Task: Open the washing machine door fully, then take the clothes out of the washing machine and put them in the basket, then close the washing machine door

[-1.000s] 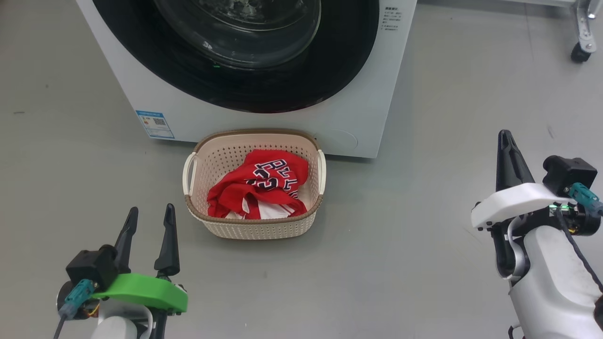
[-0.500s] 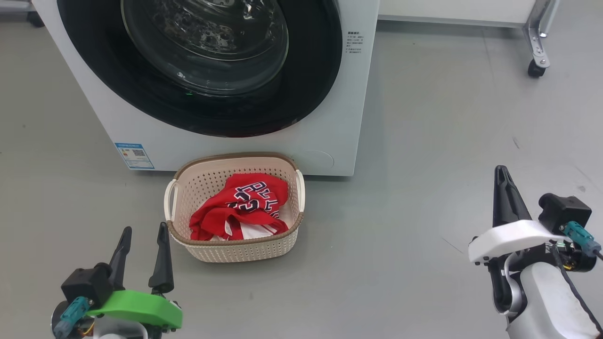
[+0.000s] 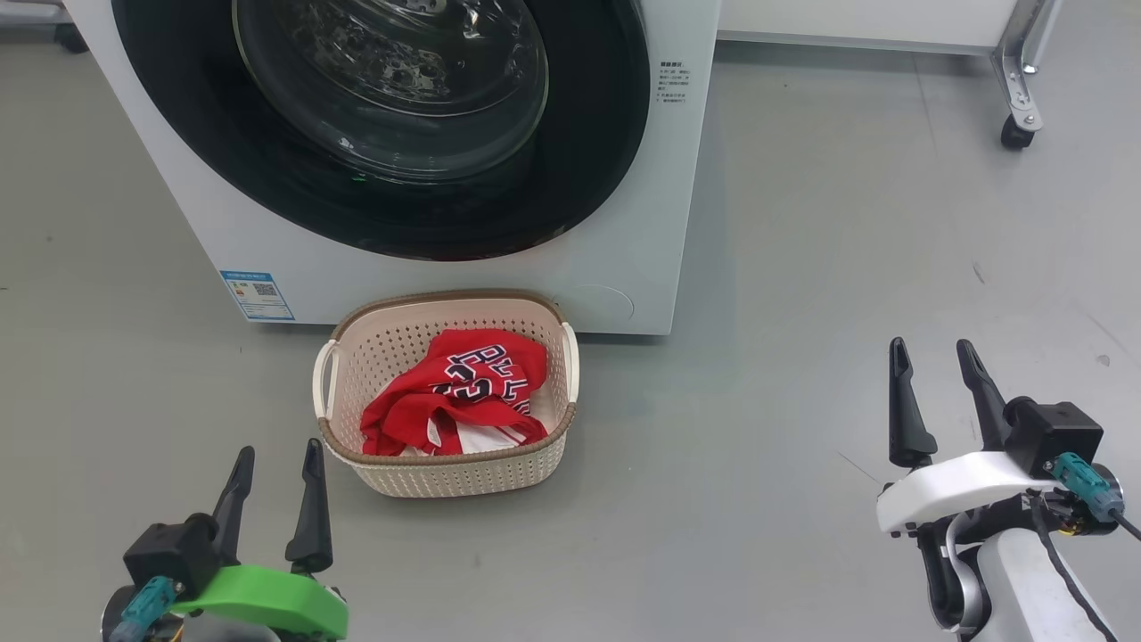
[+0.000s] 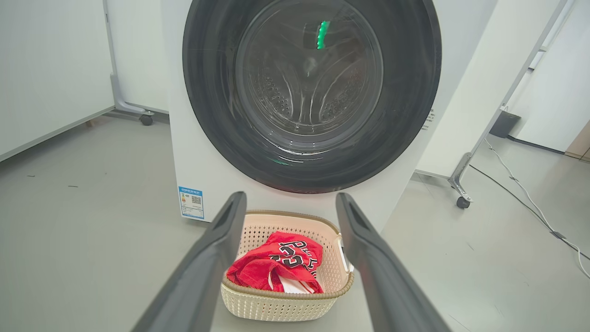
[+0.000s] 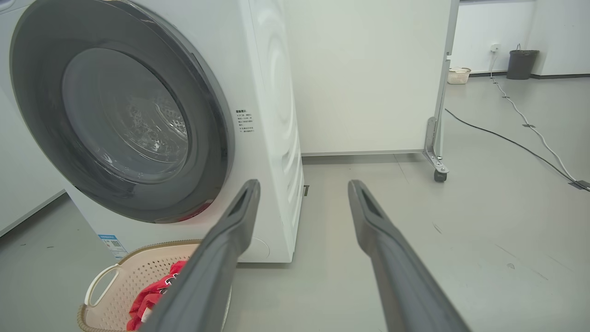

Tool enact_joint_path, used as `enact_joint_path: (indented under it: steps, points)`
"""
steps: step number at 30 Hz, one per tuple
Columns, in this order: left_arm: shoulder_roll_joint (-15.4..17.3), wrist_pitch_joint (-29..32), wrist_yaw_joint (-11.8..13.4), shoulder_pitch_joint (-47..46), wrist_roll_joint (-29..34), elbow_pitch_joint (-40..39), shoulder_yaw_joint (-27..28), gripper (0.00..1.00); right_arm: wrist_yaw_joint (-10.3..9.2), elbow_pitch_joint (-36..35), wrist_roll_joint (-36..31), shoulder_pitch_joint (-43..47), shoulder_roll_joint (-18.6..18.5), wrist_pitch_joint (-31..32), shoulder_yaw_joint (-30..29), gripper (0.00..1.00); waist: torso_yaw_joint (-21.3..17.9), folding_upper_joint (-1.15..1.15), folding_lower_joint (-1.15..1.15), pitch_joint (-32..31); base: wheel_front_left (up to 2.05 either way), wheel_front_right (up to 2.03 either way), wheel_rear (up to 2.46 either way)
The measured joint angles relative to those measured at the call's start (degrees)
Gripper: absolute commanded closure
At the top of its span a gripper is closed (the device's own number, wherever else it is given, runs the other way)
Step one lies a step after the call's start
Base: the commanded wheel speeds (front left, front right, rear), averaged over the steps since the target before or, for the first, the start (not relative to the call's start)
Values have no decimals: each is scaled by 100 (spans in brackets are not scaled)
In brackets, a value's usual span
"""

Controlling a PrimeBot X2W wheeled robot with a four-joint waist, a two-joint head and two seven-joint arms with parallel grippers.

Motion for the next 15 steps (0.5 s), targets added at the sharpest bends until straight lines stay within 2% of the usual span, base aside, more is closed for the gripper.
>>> enact_joint_path:
  steps: [15]
  points:
    - [-1, 0, 0, 1, 68, -7, -5, 0, -18, -231, -62, 217, 78, 0, 0, 0, 22, 0, 0, -32, 0, 0, 0]
